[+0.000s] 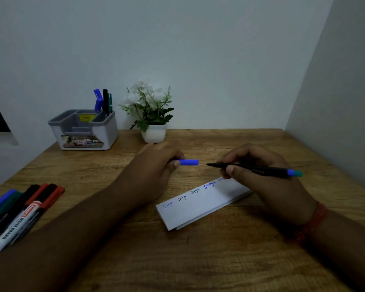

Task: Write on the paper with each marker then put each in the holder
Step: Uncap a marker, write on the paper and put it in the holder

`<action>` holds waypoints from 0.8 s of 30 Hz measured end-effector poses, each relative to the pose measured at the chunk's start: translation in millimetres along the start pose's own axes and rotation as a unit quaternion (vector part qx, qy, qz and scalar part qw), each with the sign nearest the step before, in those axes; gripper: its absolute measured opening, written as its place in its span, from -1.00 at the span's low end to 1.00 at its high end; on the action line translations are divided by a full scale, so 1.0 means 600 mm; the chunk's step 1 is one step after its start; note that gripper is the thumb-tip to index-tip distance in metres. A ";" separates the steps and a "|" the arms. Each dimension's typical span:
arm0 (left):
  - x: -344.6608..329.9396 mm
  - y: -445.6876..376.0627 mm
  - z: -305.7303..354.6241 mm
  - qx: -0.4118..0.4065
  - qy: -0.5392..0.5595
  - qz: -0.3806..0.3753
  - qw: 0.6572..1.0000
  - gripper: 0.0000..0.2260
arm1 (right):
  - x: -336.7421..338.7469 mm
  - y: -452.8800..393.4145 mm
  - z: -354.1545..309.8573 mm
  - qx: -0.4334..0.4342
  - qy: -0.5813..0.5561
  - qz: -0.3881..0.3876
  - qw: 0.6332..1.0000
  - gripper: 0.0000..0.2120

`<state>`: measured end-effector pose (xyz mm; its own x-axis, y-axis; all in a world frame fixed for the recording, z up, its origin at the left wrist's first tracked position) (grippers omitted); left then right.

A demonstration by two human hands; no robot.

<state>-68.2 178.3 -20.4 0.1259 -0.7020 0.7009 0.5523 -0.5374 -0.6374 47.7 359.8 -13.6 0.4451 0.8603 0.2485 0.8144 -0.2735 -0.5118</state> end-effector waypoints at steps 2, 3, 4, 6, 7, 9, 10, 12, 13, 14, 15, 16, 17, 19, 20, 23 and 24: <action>0.006 0.000 0.019 -0.035 -0.002 0.021 0.999 -0.87 | 0.001 0.000 -0.003 0.002 -0.013 0.006 1.000 -0.80; 0.009 0.000 0.026 -0.046 -0.007 0.028 0.999 -0.87 | 0.002 0.000 -0.004 0.001 -0.022 0.008 1.000 -0.80; 0.010 0.000 0.031 -0.053 -0.011 0.031 0.998 -0.87 | 0.002 0.001 -0.005 0.000 -0.030 0.009 1.000 -0.80; 0.010 0.000 0.037 -0.057 -0.019 0.028 0.998 -0.88 | 0.002 0.001 -0.007 0.001 -0.037 0.009 0.999 -0.81; 0.009 0.000 0.039 -0.057 -0.020 0.024 0.998 -0.88 | 0.001 0.001 -0.008 0.003 -0.037 0.009 0.999 -0.81; 0.009 0.001 0.042 -0.060 -0.019 0.020 0.998 -0.88 | -0.001 0.001 -0.009 0.004 -0.035 0.005 0.999 -0.79; 0.010 0.000 0.043 -0.061 -0.017 0.019 0.998 -0.88 | -0.002 0.001 -0.008 0.003 -0.032 0.002 0.999 -0.78; 0.009 0.000 0.046 -0.069 -0.010 0.016 0.997 -0.88 | -0.003 0.002 -0.008 0.001 -0.028 -0.003 1.000 -0.78; 0.009 0.000 0.048 -0.073 -0.006 0.016 0.997 -0.88 | -0.004 0.002 -0.008 0.001 -0.030 -0.004 1.000 -0.78; 0.009 0.001 0.049 -0.076 -0.002 0.015 0.997 -0.88 | -0.004 0.003 -0.008 0.002 -0.032 -0.007 0.999 -0.78; 0.009 0.001 0.051 -0.078 0.000 0.016 0.997 -0.88 | -0.005 0.003 -0.009 0.003 -0.036 -0.010 0.999 -0.77; 0.009 0.002 0.052 -0.079 0.002 0.016 0.997 -0.87 | -0.006 0.002 -0.008 0.002 -0.044 -0.011 0.999 -0.78; 0.009 0.003 0.053 -0.077 0.003 0.014 0.997 -0.86 | -0.006 0.001 -0.007 0.000 -0.054 -0.011 0.998 -0.79; 0.009 0.004 0.055 -0.073 0.007 0.012 0.997 -0.84 | -0.004 -0.002 -0.002 -0.005 -0.071 -0.008 0.997 -0.86; 0.009 0.004 0.055 -0.072 0.012 0.011 0.997 -0.83 | -0.003 -0.004 0.001 -0.009 -0.077 -0.006 0.997 -0.90; 0.012 0.003 0.060 -0.069 0.030 0.011 0.997 -0.81 | 0.002 -0.010 0.014 -0.028 -0.097 0.004 0.995 -0.89; 0.013 0.003 0.062 -0.068 0.035 0.010 0.997 -0.80 | 0.003 -0.011 0.020 -0.037 -0.112 0.004 0.993 -0.86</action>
<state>-35.4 189.3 -4.2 0.0750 -0.7420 0.6662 0.4334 -0.5775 -0.6919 38.8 368.1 -19.7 0.3650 0.9296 0.0507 0.8396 -0.3051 -0.4494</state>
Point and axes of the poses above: each hand's wrist, its own y-axis away from the middle knuckle, its own x-axis out of the back of the hand, z = x × y, the point moved 7 cm from there along -y, towards the middle knuckle, and after that the axes turned 9 degrees about z, right-handed, at the moved point
